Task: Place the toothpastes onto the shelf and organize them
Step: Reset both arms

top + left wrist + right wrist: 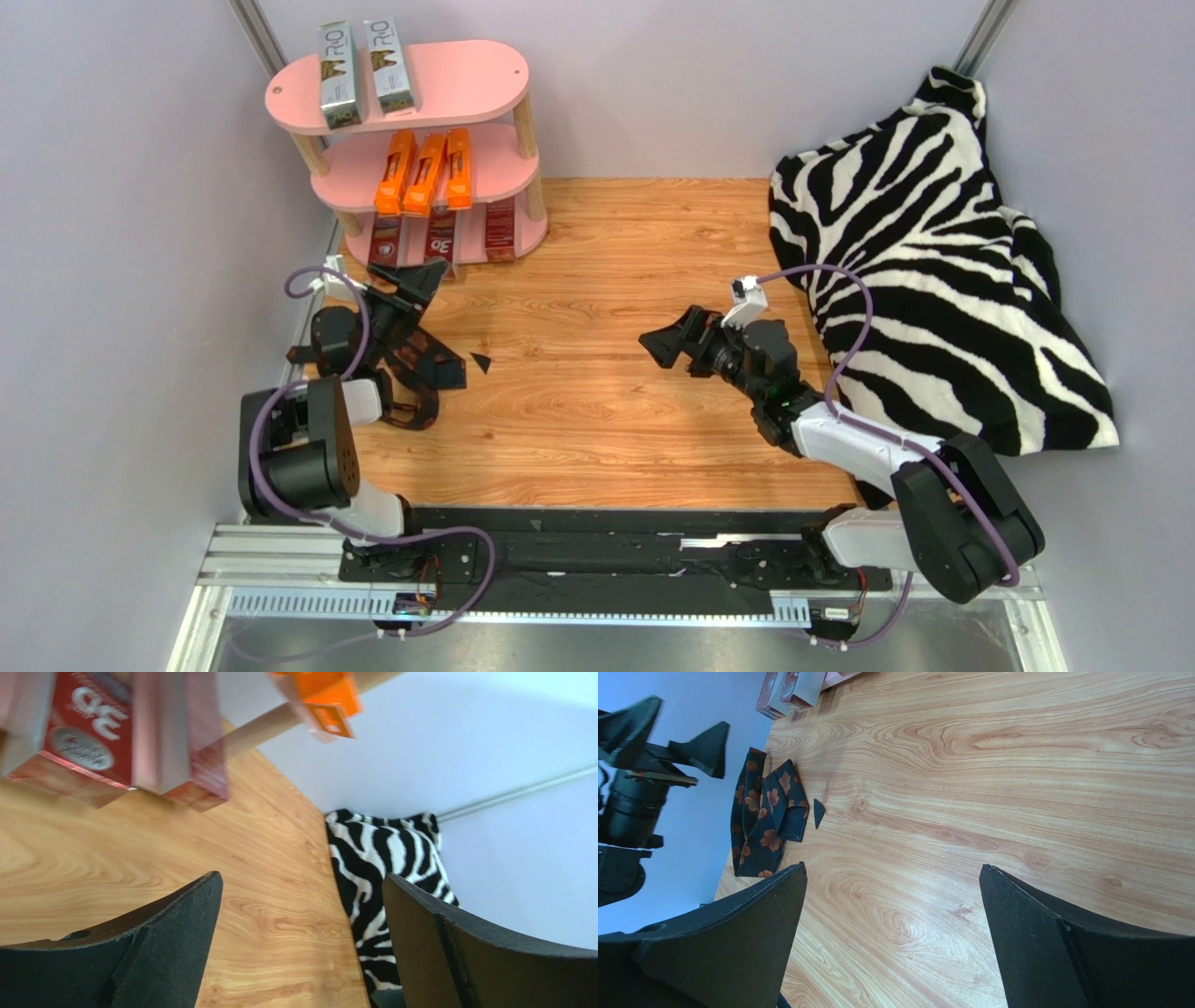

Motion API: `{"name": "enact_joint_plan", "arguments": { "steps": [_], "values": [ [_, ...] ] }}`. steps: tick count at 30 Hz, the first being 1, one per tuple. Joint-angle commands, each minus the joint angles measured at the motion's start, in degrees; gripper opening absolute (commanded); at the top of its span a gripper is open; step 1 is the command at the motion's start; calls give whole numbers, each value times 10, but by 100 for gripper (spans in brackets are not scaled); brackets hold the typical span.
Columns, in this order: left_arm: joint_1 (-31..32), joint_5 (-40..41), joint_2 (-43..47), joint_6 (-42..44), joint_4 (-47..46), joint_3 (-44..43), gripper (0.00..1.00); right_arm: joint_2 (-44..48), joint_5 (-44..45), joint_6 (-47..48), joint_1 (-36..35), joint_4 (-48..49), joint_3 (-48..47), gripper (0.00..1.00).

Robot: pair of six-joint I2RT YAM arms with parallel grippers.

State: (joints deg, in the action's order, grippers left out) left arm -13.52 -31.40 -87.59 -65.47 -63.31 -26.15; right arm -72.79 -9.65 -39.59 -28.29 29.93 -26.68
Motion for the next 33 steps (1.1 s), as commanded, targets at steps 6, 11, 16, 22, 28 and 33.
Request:
{"name": "enact_joint_plan", "arguments": {
  "steps": [6,11,16,22,28,33],
  "values": [
    [13,-45,202,68,128,0,97,34,22,1,-1,18,16,100],
    [52,52,362,211,485,-78,98,121,82,34,-30,-94,-18,100],
    [83,69,419,284,630,-154,99,207,155,64,-54,-241,-64,100],
    [104,67,454,330,702,-201,99,299,225,99,-68,-386,-116,100],
    [105,16,458,328,684,-188,99,343,245,120,-69,-444,-145,100],
    [105,10,470,325,666,-173,99,343,251,126,-69,-472,-165,100]
  ]
}}
